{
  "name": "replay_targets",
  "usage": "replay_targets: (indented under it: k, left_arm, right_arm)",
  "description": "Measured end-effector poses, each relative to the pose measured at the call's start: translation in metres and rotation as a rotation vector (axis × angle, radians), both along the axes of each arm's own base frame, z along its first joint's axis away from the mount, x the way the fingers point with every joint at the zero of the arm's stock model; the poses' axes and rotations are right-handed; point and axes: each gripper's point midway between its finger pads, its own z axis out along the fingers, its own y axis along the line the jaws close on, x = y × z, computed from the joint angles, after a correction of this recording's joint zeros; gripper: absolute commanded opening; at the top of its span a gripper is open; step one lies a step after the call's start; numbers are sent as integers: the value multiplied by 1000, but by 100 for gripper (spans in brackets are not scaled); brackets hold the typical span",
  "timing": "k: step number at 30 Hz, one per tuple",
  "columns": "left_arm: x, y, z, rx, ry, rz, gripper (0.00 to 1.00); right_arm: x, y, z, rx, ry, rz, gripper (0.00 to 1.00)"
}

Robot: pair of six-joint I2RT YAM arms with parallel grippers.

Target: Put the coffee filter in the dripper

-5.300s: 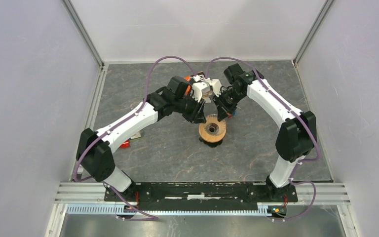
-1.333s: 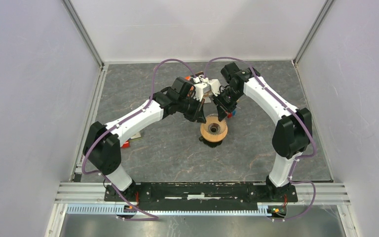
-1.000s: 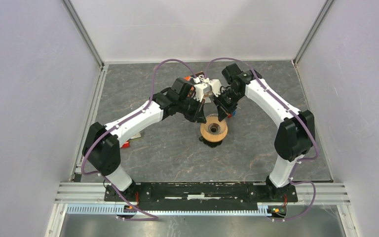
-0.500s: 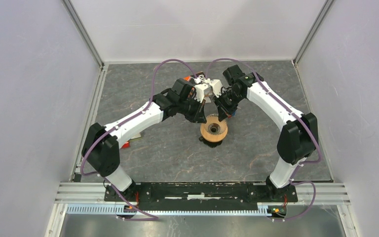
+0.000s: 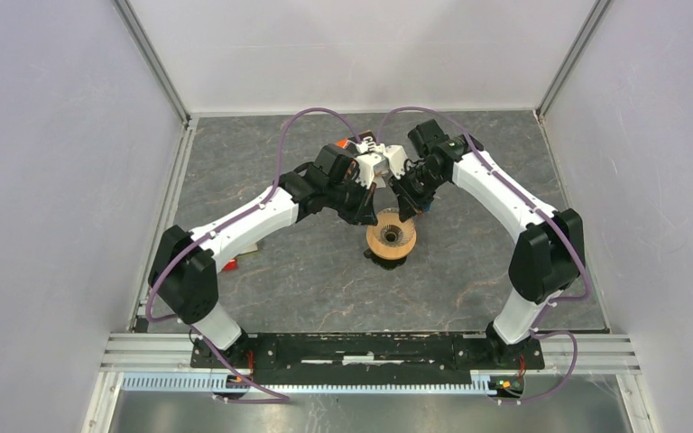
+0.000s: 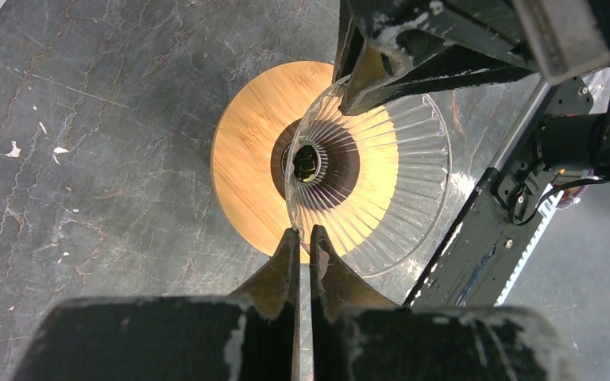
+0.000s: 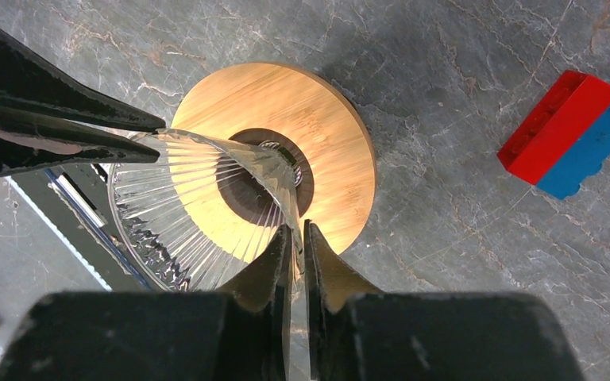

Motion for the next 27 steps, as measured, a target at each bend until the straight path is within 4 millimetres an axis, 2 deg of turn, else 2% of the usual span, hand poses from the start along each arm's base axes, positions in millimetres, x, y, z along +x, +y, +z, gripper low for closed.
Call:
replay_targets:
  k: [5,9,14,27]
  left_arm:
    - [0,0,0,7,-20,-16,18]
    - [-2,-2,0,11,-32,-32,20]
    - [-2,-1,-1,17,-32,-28,23]
    - [0,3,-3,44,-35,-12,50]
  right_arm:
    - [1,2,-3,-3,-11,4,17]
    - [2,2,-5,-19,-27,17,21]
    - [4,1,-6,-31,-42,19,31]
    - [9,-2,-7,-62,-59,27,43]
